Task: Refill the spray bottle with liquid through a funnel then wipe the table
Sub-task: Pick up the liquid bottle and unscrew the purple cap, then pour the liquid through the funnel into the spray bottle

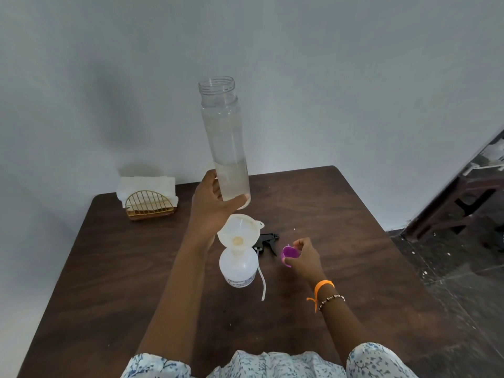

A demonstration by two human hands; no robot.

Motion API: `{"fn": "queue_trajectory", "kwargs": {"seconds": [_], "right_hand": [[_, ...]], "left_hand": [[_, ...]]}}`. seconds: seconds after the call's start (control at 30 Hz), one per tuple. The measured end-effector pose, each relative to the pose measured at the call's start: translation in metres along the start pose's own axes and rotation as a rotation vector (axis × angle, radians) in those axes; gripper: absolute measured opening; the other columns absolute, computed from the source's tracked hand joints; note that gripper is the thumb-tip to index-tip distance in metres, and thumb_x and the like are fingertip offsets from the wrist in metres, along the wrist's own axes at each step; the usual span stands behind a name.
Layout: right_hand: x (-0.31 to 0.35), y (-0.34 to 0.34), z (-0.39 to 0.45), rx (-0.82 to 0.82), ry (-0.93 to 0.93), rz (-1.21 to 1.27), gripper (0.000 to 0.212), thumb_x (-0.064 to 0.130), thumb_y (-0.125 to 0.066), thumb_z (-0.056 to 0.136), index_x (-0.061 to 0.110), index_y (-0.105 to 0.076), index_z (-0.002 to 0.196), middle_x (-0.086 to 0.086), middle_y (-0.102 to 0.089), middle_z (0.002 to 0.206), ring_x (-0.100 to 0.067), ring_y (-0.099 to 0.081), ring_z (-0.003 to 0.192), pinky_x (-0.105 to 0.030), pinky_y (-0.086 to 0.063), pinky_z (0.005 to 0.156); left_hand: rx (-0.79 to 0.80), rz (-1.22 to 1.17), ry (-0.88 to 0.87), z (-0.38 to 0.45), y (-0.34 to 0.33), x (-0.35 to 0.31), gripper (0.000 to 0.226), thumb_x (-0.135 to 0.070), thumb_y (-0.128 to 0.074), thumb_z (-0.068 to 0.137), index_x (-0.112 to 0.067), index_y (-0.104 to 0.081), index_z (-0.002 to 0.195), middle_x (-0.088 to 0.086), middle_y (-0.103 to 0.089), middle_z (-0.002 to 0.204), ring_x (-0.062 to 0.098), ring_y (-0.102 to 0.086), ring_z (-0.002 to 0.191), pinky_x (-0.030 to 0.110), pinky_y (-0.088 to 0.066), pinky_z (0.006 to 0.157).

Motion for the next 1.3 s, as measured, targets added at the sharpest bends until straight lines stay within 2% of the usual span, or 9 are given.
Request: {"fn": "queue_trajectory", "kwargs": {"seconds": [0.2,0.37,0.57,0.67,0.9,1.0,1.13,1.23,1.3], "right_hand": [[-0.018,-0.006,-0.004,-0.046,0.065,-0.122,0.056,0.009,-0.079,0.063,0.006,-0.049,0.110,-0.008,-0.058,0.107,-0.020,-0.052,0.093,-0.024,-0.037,0.072],[-0.024,-0.005,-0.004,-0.059,0.065,-0.130,0.052,0.007,-0.078,0.063,0.007,-0.050,0.107,-0.009,-0.059,0.108,-0.021,-0.053,0.096,-0.024,-0.039,0.072],[-0.009,0.003,0.000,-0.085,0.068,-0.078,0.044,0.003,-0.072,0.073,0.004,-0.054,0.113,-0.011,-0.059,0.116,-0.024,-0.054,0.110,-0.025,-0.041,0.085],[0.027,0.017,-0.002,-0.110,0.116,0.014,0.038,0.007,-0.071,0.076,0.007,-0.056,0.111,-0.009,-0.060,0.116,-0.020,-0.055,0.109,-0.028,-0.042,0.091],[0.159,0.056,-0.032,-0.087,0.396,0.379,0.019,0.017,-0.065,0.084,0.011,-0.062,0.102,0.001,-0.065,0.103,-0.009,-0.061,0.096,-0.017,-0.047,0.080],[0.214,0.067,-0.051,-0.041,0.528,0.545,0.023,0.019,-0.063,0.086,0.011,-0.062,0.108,0.001,-0.066,0.107,-0.001,-0.062,0.095,-0.012,-0.048,0.080],[0.262,0.069,-0.068,0.038,0.653,0.620,0.040,0.019,-0.066,0.084,0.013,-0.054,0.122,-0.001,-0.062,0.120,-0.008,-0.059,0.110,-0.017,-0.048,0.088],[0.281,0.064,-0.075,0.059,0.720,0.566,0.053,0.025,-0.073,0.075,0.016,-0.053,0.124,0.002,-0.061,0.122,-0.009,-0.057,0.113,-0.028,-0.048,0.095],[0.286,0.061,-0.079,0.031,0.742,0.522,0.055,0.029,-0.076,0.071,0.016,-0.054,0.120,0.004,-0.064,0.117,-0.009,-0.059,0.108,-0.028,-0.050,0.091]], "left_hand": [[0.001,-0.003,0.013,-0.002,0.000,0.001,0.057,-0.014,-0.080,0.068,-0.023,-0.050,0.115,-0.007,-0.061,0.110,0.003,-0.060,0.098,0.018,-0.047,0.079],[0.008,-0.011,0.019,-0.002,0.000,0.001,0.055,-0.013,-0.080,0.068,-0.025,-0.049,0.112,-0.008,-0.061,0.109,0.002,-0.060,0.098,0.019,-0.048,0.080],[0.022,0.006,0.018,-0.002,-0.002,0.001,0.060,-0.015,-0.081,0.067,-0.022,-0.049,0.118,-0.005,-0.060,0.115,0.010,-0.059,0.103,0.024,-0.048,0.085],[0.033,0.001,0.009,-0.001,-0.003,0.000,0.059,-0.016,-0.080,0.068,-0.024,-0.049,0.116,-0.007,-0.060,0.114,0.009,-0.059,0.103,0.023,-0.048,0.084],[0.044,-0.002,-0.010,-0.002,-0.004,-0.003,0.055,-0.016,-0.080,0.069,-0.029,-0.048,0.112,-0.012,-0.060,0.108,0.002,-0.059,0.098,0.017,-0.046,0.079],[0.037,0.019,-0.025,-0.001,-0.004,-0.003,0.056,-0.017,-0.080,0.068,-0.030,-0.049,0.113,-0.010,-0.060,0.110,0.002,-0.059,0.098,0.018,-0.047,0.080],[0.029,0.037,-0.039,0.000,-0.004,-0.003,0.057,-0.017,-0.080,0.068,-0.028,-0.048,0.114,-0.006,-0.060,0.114,0.010,-0.060,0.102,0.025,-0.049,0.085],[0.030,0.052,-0.059,0.000,-0.003,-0.004,0.053,-0.018,-0.079,0.069,-0.029,-0.048,0.111,-0.011,-0.061,0.106,0.004,-0.061,0.096,0.014,-0.048,0.076],[0.032,0.078,-0.077,0.000,-0.004,-0.006,0.051,-0.019,-0.079,0.070,-0.030,-0.048,0.108,-0.021,-0.058,0.098,-0.006,-0.059,0.088,0.005,-0.046,0.064]]}}
Point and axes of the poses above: each hand's wrist, its own z-axis towards the middle knuckle, its own y-axis out of the back of the hand, x = y × z, the point moved 7 cm from there along z, towards the middle knuckle
